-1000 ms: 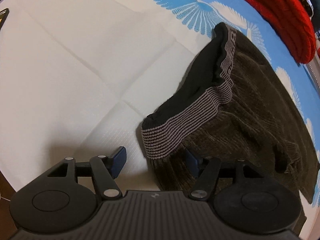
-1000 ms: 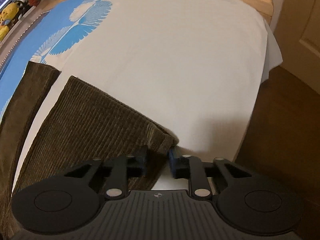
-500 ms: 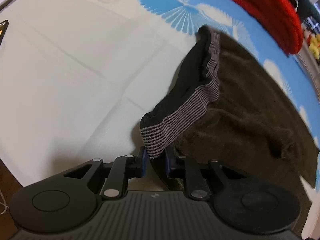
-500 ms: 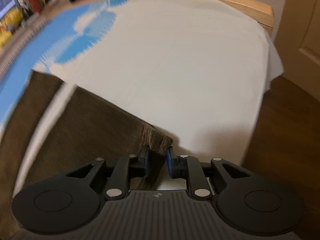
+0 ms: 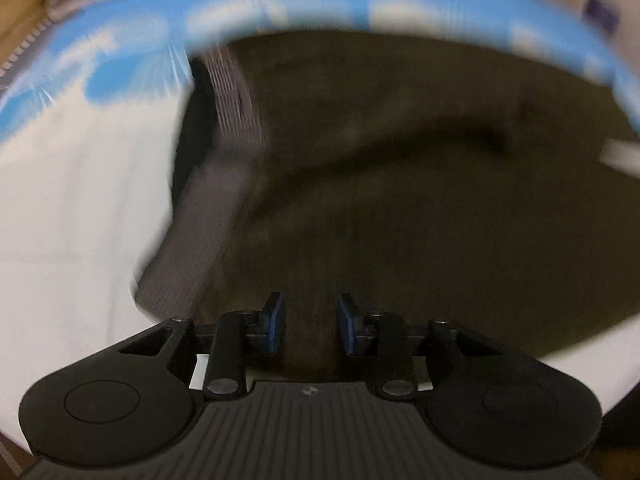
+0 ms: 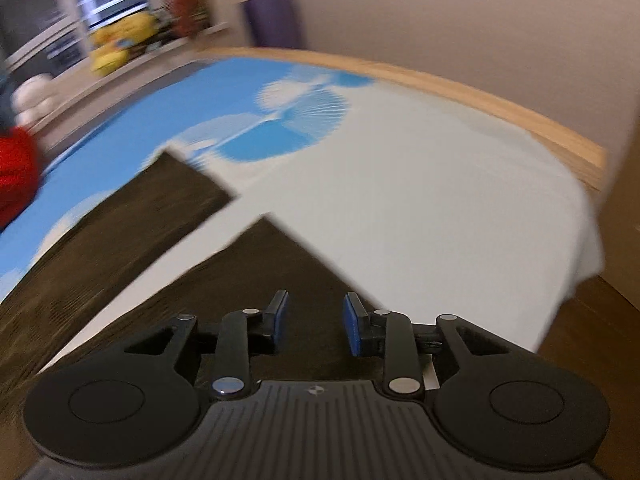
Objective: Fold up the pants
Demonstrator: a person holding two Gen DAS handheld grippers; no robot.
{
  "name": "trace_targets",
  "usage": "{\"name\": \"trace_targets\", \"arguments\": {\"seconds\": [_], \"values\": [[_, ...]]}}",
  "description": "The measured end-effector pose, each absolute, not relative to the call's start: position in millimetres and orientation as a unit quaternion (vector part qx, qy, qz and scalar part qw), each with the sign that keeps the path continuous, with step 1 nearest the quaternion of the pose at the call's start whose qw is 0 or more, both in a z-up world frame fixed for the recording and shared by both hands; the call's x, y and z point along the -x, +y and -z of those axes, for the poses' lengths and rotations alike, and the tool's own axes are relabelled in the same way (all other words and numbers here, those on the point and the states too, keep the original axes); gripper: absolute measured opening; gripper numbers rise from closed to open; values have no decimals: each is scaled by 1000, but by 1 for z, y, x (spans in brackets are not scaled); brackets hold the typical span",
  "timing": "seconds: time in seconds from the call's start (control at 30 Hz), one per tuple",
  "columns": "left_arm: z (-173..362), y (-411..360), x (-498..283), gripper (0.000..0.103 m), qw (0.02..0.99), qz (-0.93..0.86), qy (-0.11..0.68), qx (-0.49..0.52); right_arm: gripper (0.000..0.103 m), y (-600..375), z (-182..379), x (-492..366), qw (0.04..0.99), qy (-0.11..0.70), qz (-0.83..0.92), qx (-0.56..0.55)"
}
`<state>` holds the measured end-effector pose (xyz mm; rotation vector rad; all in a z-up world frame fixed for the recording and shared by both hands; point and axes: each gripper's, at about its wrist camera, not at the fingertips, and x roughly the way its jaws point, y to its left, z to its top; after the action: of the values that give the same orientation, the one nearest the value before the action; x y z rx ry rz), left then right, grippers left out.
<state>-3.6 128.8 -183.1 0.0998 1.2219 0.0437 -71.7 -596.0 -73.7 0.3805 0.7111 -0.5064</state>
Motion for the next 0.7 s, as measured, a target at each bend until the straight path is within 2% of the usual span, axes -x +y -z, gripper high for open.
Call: {"name": "trace_targets", "arguments": {"seconds": [0.07,0.17,0.23,0.3,0.37,0.5,0.7], "values": [[194,128,9,37,803,-23,592,-71,31,-583,71,67,895,349,222,-168],[179,129,11,42,827,-31,558,-60,31,-566,65,66,905,349,196,-143],[169,130,14,50,842,-34,536,-56,31,-552,56,66,915,337,183,-124],[166,127,16,53,849,-36,524,-58,31,-545,50,65,924,324,170,-108],[165,126,19,53,850,-36,522,-63,34,-535,45,65,932,314,154,-95],[169,120,18,53,849,-38,522,-71,50,-514,36,63,944,292,134,-74],[167,120,17,53,850,-43,520,-68,51,-488,33,51,950,286,110,-57]]}}
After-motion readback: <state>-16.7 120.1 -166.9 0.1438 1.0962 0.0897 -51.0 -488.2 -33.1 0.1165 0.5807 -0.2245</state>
